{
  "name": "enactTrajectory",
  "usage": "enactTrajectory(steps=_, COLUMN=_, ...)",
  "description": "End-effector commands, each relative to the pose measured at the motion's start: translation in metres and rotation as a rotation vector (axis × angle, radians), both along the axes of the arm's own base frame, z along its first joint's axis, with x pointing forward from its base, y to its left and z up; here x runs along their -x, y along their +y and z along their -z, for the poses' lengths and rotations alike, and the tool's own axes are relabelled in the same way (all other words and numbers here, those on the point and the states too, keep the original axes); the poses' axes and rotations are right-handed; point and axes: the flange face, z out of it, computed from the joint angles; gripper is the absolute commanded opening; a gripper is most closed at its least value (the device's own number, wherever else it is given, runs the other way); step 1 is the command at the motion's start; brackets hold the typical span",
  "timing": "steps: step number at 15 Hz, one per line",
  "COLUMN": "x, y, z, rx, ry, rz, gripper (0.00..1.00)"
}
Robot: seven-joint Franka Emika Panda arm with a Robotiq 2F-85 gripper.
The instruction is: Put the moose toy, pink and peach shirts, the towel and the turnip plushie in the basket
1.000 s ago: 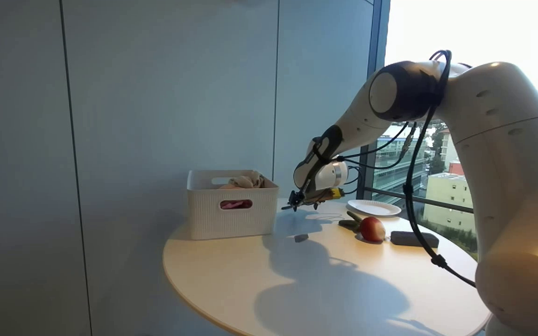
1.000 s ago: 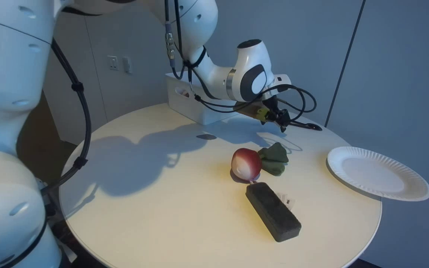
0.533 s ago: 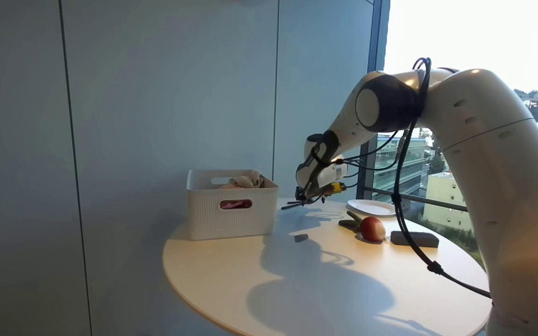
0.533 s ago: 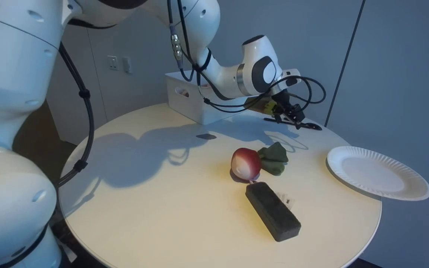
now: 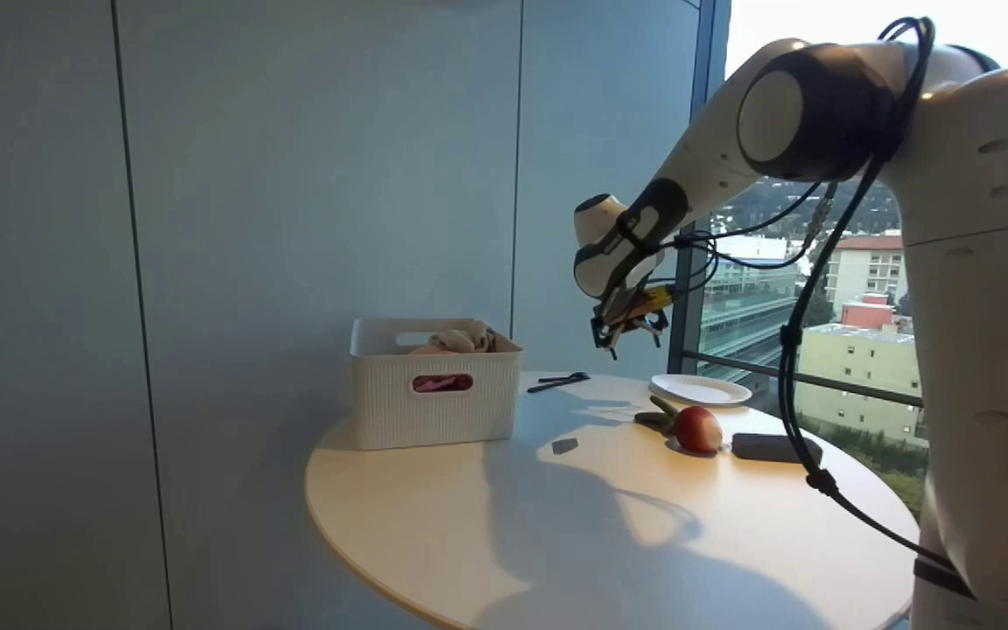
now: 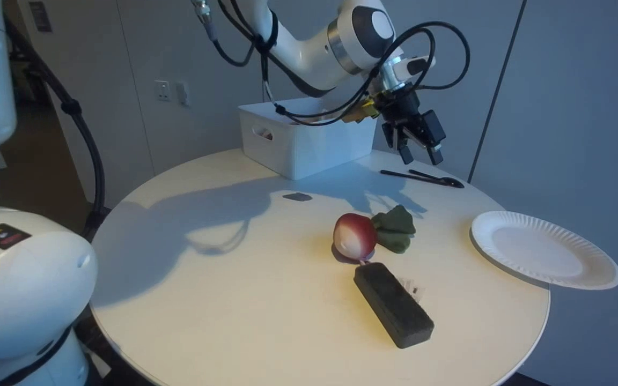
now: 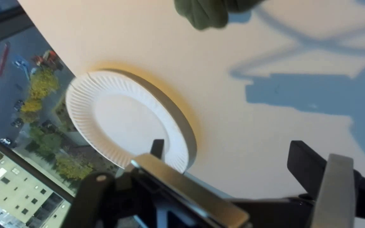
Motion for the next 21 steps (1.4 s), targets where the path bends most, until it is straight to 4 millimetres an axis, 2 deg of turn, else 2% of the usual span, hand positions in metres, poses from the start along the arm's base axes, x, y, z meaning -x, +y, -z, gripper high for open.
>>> enactTrajectory(steps=1, x=0.064, y=0.013, z=-0.020, rx=-0.103, ry=0.143, rz=0.077, gripper=1.00)
enactTrajectory(steps=4, x=0.096, y=0.028, z=-0.003, rx=-0.274, ry=0.222, rz=0.058, gripper=1.00)
enactTrajectory(steps=7, x=0.118, y=0.037, z=0.031, rx=-0.452, ry=0.262, rz=0.068, gripper=1.00)
enactTrajectory(steps=10, x=0.143, y=0.034, z=0.068, rx=-0.623, ry=0.324, rz=0.106, gripper=1.00)
enactTrajectory(steps=13, x=0.165, y=0.024, z=0.094, rx=-0.667, ry=0.372, rz=0.147, gripper=1.00)
enactTrajectory(steps=16, x=0.167, y=0.019, z=0.103, rx=-0.608, ry=0.363, rz=0.051, gripper=1.00)
enactTrajectory(steps=21, x=0.150, y=0.023, z=0.100, rx=-0.494, ry=0.337, rz=-0.117, gripper=1.00)
